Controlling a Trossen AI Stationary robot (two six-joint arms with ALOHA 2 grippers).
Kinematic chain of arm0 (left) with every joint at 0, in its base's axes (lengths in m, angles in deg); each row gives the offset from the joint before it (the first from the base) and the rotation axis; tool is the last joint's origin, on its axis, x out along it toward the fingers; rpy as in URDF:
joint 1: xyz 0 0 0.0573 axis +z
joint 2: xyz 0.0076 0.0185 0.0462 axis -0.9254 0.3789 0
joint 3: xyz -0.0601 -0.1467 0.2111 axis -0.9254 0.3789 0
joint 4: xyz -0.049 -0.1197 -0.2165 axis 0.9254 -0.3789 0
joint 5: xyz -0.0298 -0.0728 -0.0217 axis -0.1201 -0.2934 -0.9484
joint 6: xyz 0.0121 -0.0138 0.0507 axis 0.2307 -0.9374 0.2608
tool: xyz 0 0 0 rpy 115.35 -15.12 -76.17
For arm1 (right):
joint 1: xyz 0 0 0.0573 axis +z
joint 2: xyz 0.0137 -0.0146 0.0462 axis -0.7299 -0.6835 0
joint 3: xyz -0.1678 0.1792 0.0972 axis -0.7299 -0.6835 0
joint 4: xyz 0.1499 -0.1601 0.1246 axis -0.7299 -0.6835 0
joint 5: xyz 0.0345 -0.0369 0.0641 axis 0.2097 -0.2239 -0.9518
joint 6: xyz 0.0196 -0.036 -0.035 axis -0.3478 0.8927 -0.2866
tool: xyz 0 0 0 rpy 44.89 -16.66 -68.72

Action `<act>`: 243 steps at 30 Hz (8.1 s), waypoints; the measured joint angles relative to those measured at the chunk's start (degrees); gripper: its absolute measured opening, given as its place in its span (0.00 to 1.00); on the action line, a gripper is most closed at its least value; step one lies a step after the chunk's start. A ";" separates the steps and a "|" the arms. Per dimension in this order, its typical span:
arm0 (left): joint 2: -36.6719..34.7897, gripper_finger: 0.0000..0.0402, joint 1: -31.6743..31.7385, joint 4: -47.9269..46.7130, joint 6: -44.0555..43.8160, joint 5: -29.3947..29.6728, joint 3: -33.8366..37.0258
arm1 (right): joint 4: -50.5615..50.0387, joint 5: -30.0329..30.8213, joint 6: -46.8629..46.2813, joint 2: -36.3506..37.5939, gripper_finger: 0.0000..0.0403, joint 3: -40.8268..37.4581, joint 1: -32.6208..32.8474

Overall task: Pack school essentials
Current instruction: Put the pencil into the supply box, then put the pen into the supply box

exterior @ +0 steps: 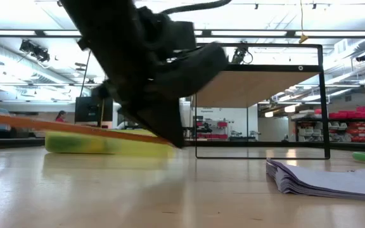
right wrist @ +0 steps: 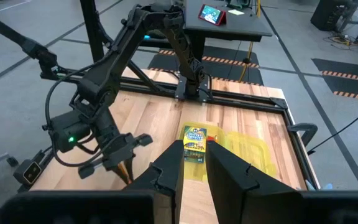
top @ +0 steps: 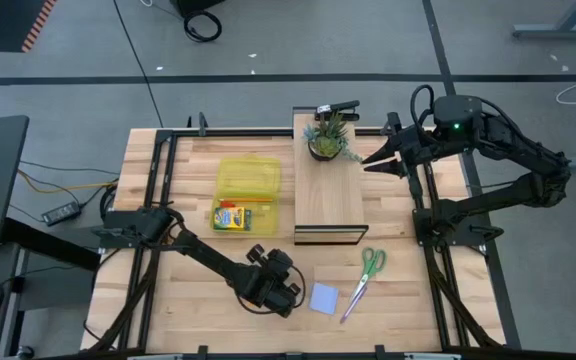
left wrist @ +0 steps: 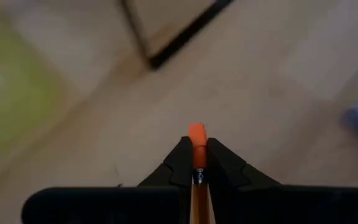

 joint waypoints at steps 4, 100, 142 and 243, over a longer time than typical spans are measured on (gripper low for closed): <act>-1.60 0.06 -0.45 -5.45 -0.23 1.06 0.00 | 0.96 -0.01 -0.03 0.00 0.18 0.02 0.00; -30.96 0.09 44.39 50.99 82.55 -46.34 49.48 | 18.91 7.83 -12.39 0.02 0.18 0.00 -3.10; -29.83 0.39 44.44 55.93 84.54 -47.08 48.94 | 19.01 9.53 -11.98 0.02 0.18 0.00 -3.17; -41.87 0.18 4.05 15.35 46.28 -17.96 1.18 | -11.53 16.96 -25.75 -26.90 0.37 -11.45 53.40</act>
